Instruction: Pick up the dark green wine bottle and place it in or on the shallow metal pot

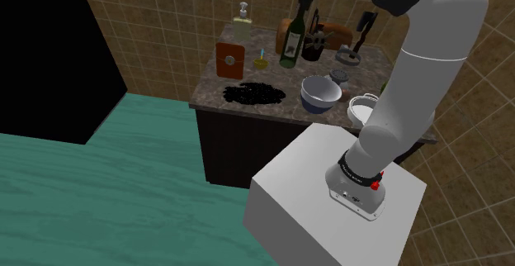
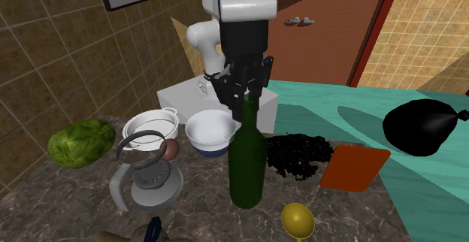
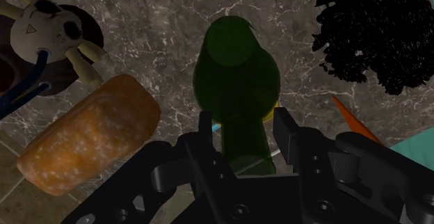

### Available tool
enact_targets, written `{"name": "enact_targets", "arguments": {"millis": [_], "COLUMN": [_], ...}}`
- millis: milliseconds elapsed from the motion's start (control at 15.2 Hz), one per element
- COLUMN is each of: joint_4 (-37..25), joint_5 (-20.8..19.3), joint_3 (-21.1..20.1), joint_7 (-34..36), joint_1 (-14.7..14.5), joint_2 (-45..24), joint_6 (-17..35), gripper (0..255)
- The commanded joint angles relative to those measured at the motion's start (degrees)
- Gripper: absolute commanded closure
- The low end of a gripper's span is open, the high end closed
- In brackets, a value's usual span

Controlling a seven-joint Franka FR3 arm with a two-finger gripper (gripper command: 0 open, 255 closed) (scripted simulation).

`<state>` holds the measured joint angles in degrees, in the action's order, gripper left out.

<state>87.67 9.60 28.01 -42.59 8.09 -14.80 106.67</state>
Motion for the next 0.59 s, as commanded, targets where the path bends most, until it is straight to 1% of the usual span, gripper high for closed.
{"name": "enact_targets", "arguments": {"millis": [0, 396, 462, 528], "joint_4": [-1.68, -7.13, -7.53, -5.26], "joint_5": [0.04, 0.24, 0.27, -0.6], "joint_3": [0.07, 0.2, 0.21, 0.54], "joint_7": [0.01, 0.18, 0.19, -0.15], "joint_1": [0.2, 0.77, 0.82, 0.61], "joint_2": [-0.15, -0.77, -0.83, 1.29], "joint_6": [-1.53, -6.41, -6.76, -6.43], "gripper": [255, 255, 255, 255]}}
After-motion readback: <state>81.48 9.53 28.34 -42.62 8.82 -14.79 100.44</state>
